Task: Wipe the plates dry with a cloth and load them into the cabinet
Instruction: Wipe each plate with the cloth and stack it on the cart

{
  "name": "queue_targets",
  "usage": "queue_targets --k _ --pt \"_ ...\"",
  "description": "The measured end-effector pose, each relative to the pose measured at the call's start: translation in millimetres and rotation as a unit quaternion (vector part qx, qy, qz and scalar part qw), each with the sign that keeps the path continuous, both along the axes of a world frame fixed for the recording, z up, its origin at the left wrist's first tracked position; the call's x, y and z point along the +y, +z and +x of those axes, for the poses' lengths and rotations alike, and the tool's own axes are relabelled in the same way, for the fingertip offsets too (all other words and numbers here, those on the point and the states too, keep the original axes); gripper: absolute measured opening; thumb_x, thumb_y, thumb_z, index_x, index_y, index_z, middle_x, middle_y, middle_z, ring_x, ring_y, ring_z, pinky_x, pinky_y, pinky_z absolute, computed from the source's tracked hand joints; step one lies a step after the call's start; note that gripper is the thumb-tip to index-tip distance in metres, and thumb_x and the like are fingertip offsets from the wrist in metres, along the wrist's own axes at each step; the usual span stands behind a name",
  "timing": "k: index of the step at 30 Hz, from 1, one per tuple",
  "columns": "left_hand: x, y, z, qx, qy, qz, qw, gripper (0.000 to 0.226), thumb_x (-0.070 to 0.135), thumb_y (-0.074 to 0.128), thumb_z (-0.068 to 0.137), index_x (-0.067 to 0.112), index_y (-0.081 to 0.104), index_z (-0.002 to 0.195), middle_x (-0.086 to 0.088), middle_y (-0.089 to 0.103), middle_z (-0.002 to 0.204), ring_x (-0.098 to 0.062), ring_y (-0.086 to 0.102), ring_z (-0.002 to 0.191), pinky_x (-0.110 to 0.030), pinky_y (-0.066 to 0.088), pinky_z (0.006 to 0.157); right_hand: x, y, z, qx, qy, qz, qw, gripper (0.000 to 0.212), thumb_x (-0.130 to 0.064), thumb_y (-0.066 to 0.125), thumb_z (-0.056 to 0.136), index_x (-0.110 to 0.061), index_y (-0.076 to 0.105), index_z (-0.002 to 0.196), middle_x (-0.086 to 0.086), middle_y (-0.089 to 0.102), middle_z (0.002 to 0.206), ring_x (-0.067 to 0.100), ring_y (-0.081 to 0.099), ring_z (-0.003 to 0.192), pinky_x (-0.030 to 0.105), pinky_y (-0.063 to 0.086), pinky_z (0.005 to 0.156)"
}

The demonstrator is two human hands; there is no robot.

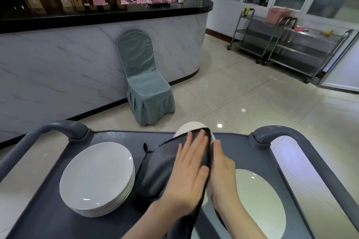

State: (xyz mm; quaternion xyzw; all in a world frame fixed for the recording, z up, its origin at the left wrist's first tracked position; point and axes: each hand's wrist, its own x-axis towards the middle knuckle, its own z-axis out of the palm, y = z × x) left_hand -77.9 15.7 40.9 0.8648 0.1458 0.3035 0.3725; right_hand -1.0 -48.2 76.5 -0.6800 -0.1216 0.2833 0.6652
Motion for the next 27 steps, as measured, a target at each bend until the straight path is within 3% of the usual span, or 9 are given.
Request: queue_targets --k 2,4,7,9,11,14,16,23,27 --pt "-3 -4 1 0.001 -0.022 0.059 0.998 0.063 0.019 0.028 0.099 0.028 0.007 0.158 0.014 0.006 0.166 -0.018 -0.003 0.153 -0.042 0.001 0.122 1 0 2 0.006 0.008 0.019 1.000 0.045 -0.047 0.043 0.102 -0.040 0.079 0.076 -0.005 0.079 0.082 0.007 0.074 0.079 0.030 0.053 0.076" --pt "9 -1 5 0.005 -0.032 0.037 0.999 0.058 0.015 0.028 0.103 0.025 0.011 0.157 0.013 0.009 0.165 -0.015 -0.001 0.153 -0.046 0.005 0.123 -1 -3 2 0.017 0.022 0.019 0.999 0.042 -0.049 0.046 0.101 -0.037 0.080 0.080 -0.005 0.079 0.086 0.006 0.074 0.084 0.027 0.052 0.077" --pt "36 6 9 0.013 -0.013 -0.049 0.999 0.053 0.019 0.027 0.106 0.026 0.017 0.157 0.018 0.014 0.163 -0.005 0.003 0.152 -0.050 0.006 0.123 -6 -2 1 0.024 0.032 -0.009 0.999 0.051 -0.048 0.055 0.097 0.000 0.072 0.089 0.000 0.071 0.078 0.013 0.065 0.073 0.031 0.048 0.071" --pt "50 5 7 0.026 -0.002 -0.071 0.997 0.052 0.023 0.025 0.105 0.029 0.017 0.157 0.022 0.014 0.162 0.001 0.002 0.150 -0.049 0.007 0.124 -12 -1 10 0.042 0.027 -0.031 0.998 0.058 -0.047 0.055 0.096 0.010 0.062 0.096 0.003 0.061 0.076 0.015 0.056 0.070 0.031 0.043 0.068" --pt "53 -2 -1 0.032 -0.007 -0.053 0.998 0.054 0.022 0.027 0.105 0.030 0.013 0.157 0.023 0.010 0.163 -0.001 0.000 0.151 -0.049 0.007 0.124 -23 4 23 0.060 0.043 -0.036 0.997 0.054 -0.055 0.056 0.090 -0.003 0.071 0.092 -0.001 0.066 0.076 0.015 0.061 0.066 0.028 0.046 0.065" --pt "46 -21 -24 0.024 -0.016 -0.031 0.999 0.056 0.025 0.028 0.105 0.033 0.010 0.157 0.021 0.007 0.164 -0.008 0.000 0.152 -0.047 0.008 0.124 -45 4 44 0.078 0.074 -0.028 0.994 0.049 -0.063 0.056 0.088 -0.020 0.079 0.098 0.003 0.077 0.099 0.024 0.074 0.090 0.037 0.055 0.083" --pt "38 -29 -32 0.028 -0.020 -0.024 0.999 0.060 0.025 0.030 0.102 0.037 0.010 0.157 0.020 0.007 0.164 -0.009 -0.002 0.152 -0.041 0.006 0.124 -55 5 50 0.096 0.106 -0.021 0.990 0.042 -0.057 0.051 0.096 -0.026 0.079 0.101 0.005 0.077 0.108 0.024 0.074 0.099 0.041 0.056 0.086" --pt "46 -6 -5 0.077 -0.063 0.149 0.984 0.059 0.018 0.036 0.105 0.026 0.013 0.158 0.017 0.006 0.165 -0.013 -0.001 0.153 -0.039 0.003 0.124 -36 10 35 0.097 0.124 -0.050 0.986 0.042 -0.049 0.049 0.100 -0.019 0.075 0.112 -0.003 0.077 0.108 0.012 0.073 0.100 0.036 0.053 0.086" --pt "51 -15 -13 0.045 -0.038 0.070 0.996 0.059 0.016 0.036 0.103 0.029 0.015 0.157 0.019 0.010 0.164 -0.010 0.005 0.152 -0.035 0.006 0.125 -37 9 45 0.125 0.063 -0.022 0.990 0.039 -0.054 0.057 0.095 -0.024 0.081 0.098 -0.001 0.079 0.100 0.017 0.075 0.092 0.033 0.056 0.071"
